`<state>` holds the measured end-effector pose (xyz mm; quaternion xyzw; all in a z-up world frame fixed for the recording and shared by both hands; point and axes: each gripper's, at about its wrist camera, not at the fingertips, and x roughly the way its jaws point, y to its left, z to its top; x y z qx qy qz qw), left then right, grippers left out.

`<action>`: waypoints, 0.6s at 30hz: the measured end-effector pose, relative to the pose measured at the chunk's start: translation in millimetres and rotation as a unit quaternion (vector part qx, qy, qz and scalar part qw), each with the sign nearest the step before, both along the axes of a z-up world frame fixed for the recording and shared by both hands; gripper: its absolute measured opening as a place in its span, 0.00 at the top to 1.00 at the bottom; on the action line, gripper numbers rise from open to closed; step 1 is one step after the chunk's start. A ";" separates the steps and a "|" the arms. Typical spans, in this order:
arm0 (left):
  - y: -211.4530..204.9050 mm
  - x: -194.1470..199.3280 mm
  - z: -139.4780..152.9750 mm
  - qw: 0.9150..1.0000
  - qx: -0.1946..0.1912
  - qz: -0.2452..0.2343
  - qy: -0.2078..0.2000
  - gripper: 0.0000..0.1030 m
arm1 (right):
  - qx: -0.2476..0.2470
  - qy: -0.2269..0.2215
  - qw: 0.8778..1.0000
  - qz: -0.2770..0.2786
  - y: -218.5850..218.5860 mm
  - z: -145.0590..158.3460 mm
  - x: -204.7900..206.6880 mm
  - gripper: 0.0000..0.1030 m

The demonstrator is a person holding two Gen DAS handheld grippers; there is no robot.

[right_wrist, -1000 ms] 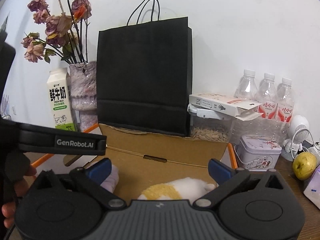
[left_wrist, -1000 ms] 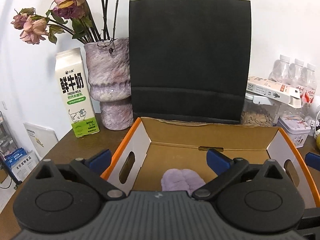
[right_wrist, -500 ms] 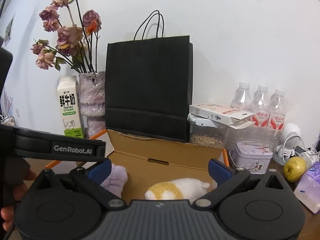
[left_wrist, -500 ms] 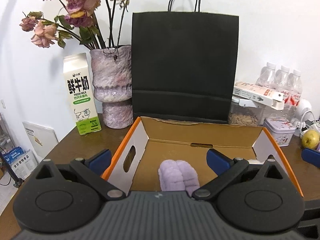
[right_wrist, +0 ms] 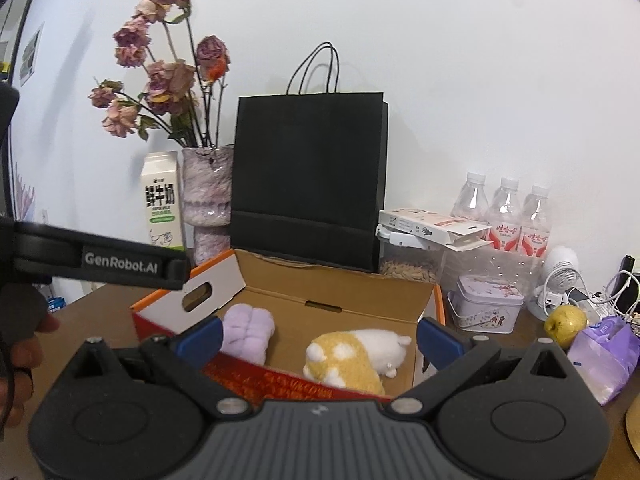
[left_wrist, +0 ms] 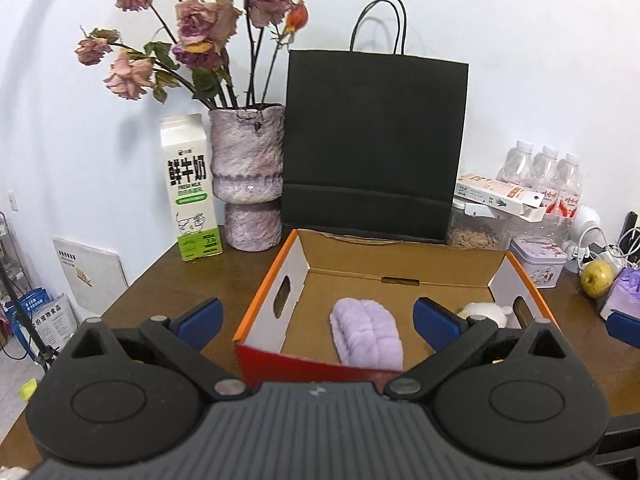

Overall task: Organize objects
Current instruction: 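Lower the towel into the red box with left tool while right tool drops plush toy, then withdraw both tools from the box back toward the table items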

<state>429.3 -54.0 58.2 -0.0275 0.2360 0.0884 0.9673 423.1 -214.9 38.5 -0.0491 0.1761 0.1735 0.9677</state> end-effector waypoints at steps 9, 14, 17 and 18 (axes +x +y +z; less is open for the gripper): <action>15.2 -40.0 0.3 1.000 -0.003 0.006 0.002 0.00 | -0.007 -0.009 1.000 0.004 0.5 4.1 -40.3 0.00; 24.2 -63.7 1.3 1.000 -0.005 0.009 -0.001 0.00 | -0.002 -0.012 1.000 0.006 -0.4 4.0 -64.0 0.00; 29.3 -79.4 2.8 1.000 -0.006 0.007 -0.005 0.00 | -0.005 -0.015 1.000 0.008 -0.4 4.2 -77.9 0.00; 30.2 -84.1 3.1 1.000 -0.006 0.006 -0.005 0.00 | -0.006 -0.016 1.000 0.008 -0.5 4.2 -83.3 0.00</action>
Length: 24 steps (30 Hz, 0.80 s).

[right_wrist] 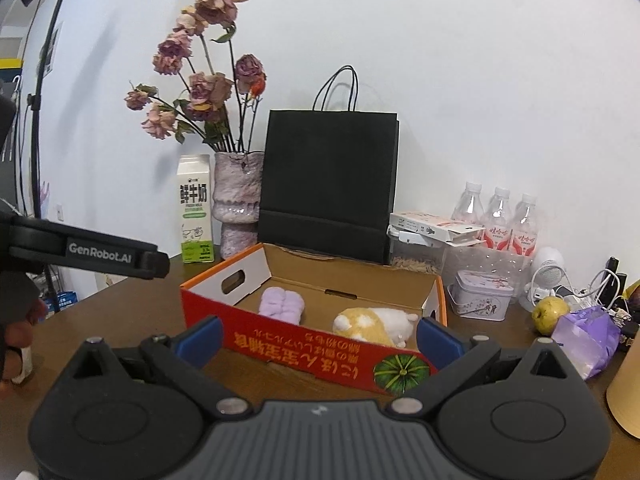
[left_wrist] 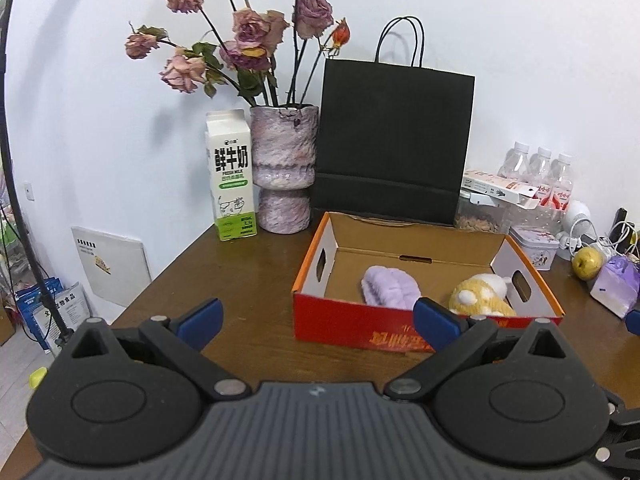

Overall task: Organize objects
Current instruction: 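Withdraw both tools from the box back toward the table items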

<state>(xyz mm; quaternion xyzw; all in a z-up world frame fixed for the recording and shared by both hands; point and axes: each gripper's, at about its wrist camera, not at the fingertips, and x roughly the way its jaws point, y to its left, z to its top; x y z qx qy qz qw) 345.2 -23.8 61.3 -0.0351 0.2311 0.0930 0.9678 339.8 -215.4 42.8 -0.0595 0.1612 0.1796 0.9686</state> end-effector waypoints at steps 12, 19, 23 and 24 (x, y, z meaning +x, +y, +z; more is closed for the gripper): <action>17.1 -66.2 -10.1 1.000 -0.015 -0.017 0.002 0.00 | -0.010 0.004 1.000 0.006 1.7 -13.5 -62.1 0.00; 28.0 -103.7 -24.0 0.999 -0.024 -0.024 0.010 0.00 | -0.023 0.019 0.999 0.016 5.6 -33.3 -96.1 0.00; 38.7 -125.6 -37.6 0.999 -0.028 -0.026 0.017 0.00 | -0.034 0.031 0.999 0.021 10.1 -46.2 -113.8 0.00; 41.4 -131.1 -41.1 0.999 -0.029 -0.027 0.017 0.00 | -0.035 0.034 0.999 0.022 10.9 -49.1 -118.1 0.00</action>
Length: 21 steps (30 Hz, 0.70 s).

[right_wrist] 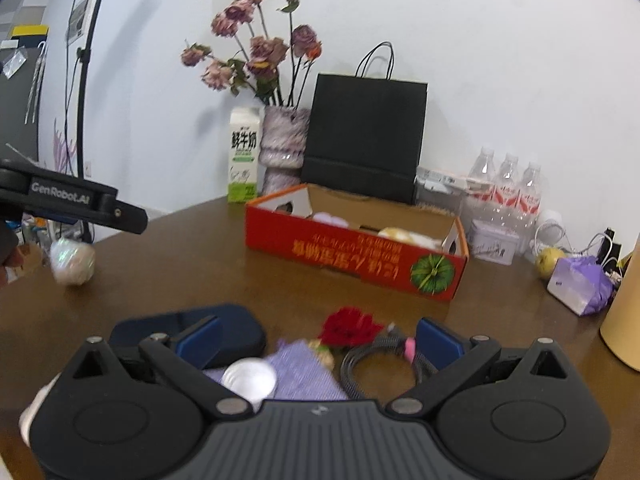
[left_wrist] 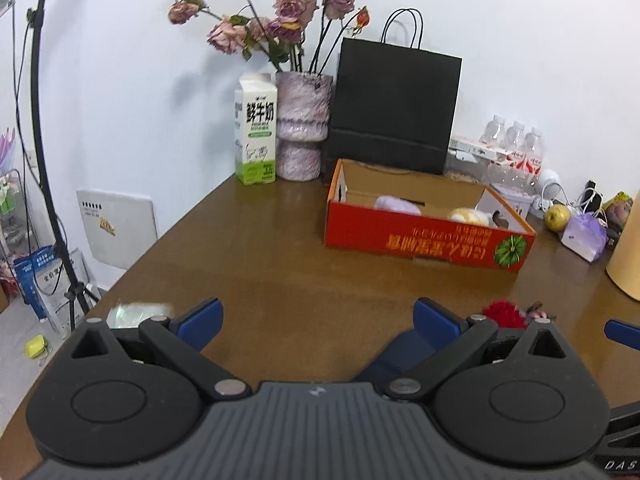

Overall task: Organize objects
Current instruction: 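Withdraw both tools from the box back toward the table items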

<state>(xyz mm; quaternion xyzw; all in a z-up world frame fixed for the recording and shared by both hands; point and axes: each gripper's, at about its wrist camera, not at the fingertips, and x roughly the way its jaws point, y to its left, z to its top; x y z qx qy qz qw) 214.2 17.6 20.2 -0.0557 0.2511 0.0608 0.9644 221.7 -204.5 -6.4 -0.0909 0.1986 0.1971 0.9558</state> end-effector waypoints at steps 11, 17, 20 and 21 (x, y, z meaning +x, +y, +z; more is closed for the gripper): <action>32.3 -45.7 -32.9 1.000 0.005 0.008 0.024 0.00 | 0.001 0.032 0.999 0.006 12.2 -22.3 -36.4 0.00; 49.2 -66.5 -45.1 0.999 0.013 0.022 0.024 0.00 | 0.025 0.040 0.999 0.012 17.8 -25.7 -56.6 0.00; 54.8 -77.0 -47.2 0.999 0.024 0.026 0.018 0.00 | 0.030 0.050 0.998 0.027 28.2 -27.8 -65.7 0.00; 57.6 -81.2 -47.7 0.999 0.027 0.029 0.017 0.00 | 0.029 0.053 0.998 0.035 33.9 -28.7 -68.2 0.00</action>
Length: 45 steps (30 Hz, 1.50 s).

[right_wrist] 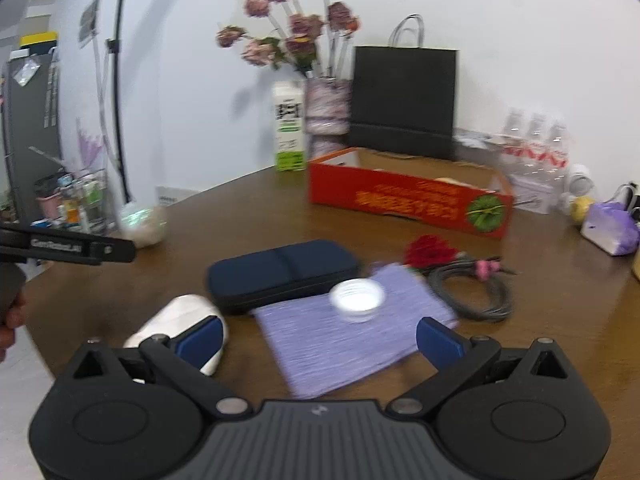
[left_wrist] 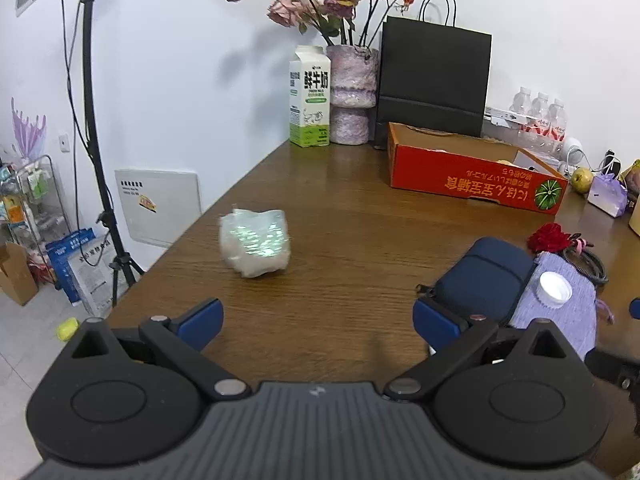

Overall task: Organize objects
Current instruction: 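Withdraw both tools from the box back toward the table items, then grasp the white folded cloth with the right tool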

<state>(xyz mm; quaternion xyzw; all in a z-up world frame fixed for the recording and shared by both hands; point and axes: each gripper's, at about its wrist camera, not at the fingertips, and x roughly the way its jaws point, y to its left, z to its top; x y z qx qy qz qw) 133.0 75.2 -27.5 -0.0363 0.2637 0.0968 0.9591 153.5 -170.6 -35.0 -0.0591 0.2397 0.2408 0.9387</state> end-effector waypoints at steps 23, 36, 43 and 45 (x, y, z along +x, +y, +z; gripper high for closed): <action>64.8 -39.1 -16.0 1.000 -0.015 0.008 0.008 0.00 | -0.035 0.065 0.997 0.021 101.0 -32.0 -7.4 0.00; 75.1 -47.1 -14.1 1.000 -0.019 0.012 0.003 0.00 | -0.026 0.057 0.997 0.036 95.3 -27.5 -10.6 0.33; 75.1 -48.0 -11.8 1.000 -0.016 0.017 0.004 0.00 | -0.020 0.056 0.997 0.053 90.0 -26.8 -9.4 0.36; 74.7 -47.3 -11.1 1.000 -0.014 0.017 0.005 0.00 | -0.015 0.055 0.997 0.055 87.5 -25.8 -8.9 0.37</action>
